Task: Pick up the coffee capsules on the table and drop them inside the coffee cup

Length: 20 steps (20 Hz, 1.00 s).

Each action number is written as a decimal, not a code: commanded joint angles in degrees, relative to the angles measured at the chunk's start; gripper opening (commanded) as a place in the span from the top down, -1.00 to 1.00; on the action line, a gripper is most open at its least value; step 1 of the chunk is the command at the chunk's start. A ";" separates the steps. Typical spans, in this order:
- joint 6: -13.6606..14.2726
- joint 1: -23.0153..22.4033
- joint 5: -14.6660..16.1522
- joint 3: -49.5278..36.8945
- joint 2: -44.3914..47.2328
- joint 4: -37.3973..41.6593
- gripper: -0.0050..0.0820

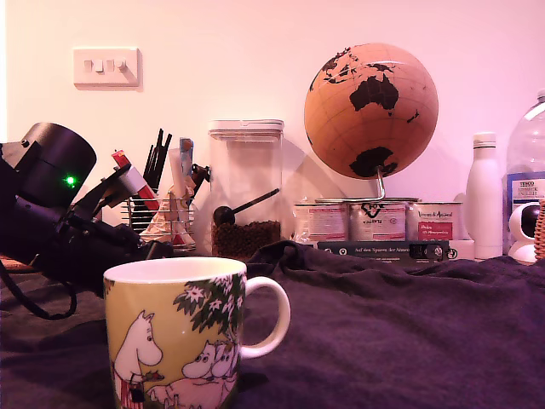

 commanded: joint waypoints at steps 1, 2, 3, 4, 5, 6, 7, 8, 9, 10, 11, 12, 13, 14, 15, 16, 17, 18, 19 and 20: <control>0.94 -0.20 0.17 0.02 1.01 0.20 0.47; 0.94 -0.20 0.17 0.02 1.01 0.20 0.47; 0.90 -0.20 0.17 0.02 1.01 0.24 0.47; 0.90 -0.20 0.15 0.02 1.01 0.24 0.47; 0.90 -0.17 0.17 0.02 0.98 0.31 0.47; 0.87 -0.15 0.20 0.02 0.94 0.48 0.47; 0.74 -0.15 0.24 0.02 0.85 0.48 0.47; 0.63 -0.15 0.59 0.02 0.61 0.39 0.47; 0.61 -0.15 1.05 0.02 0.44 0.26 0.47; 0.59 -0.15 1.36 0.00 -0.11 -0.02 0.47; 0.37 -0.15 1.40 0.00 -0.76 -0.33 0.47; 0.37 -0.15 1.60 0.00 -1.79 -0.83 0.47; 0.15 -0.15 1.57 0.00 -2.93 -1.64 0.47; 0.15 -0.15 1.57 0.00 -4.28 -2.91 0.47; 0.20 -0.15 1.60 0.00 -5.62 -4.48 0.47; 0.20 -0.15 1.68 -0.02 -6.88 -5.84 0.47; 0.20 -0.17 1.68 -0.15 -8.26 -6.88 0.47; 0.22 -0.20 1.68 -0.37 -9.57 -7.63 0.47; 0.22 -0.22 1.68 -0.83 -11.08 -8.17 0.47; 0.22 -0.22 1.68 -1.42 -12.70 -8.61 0.47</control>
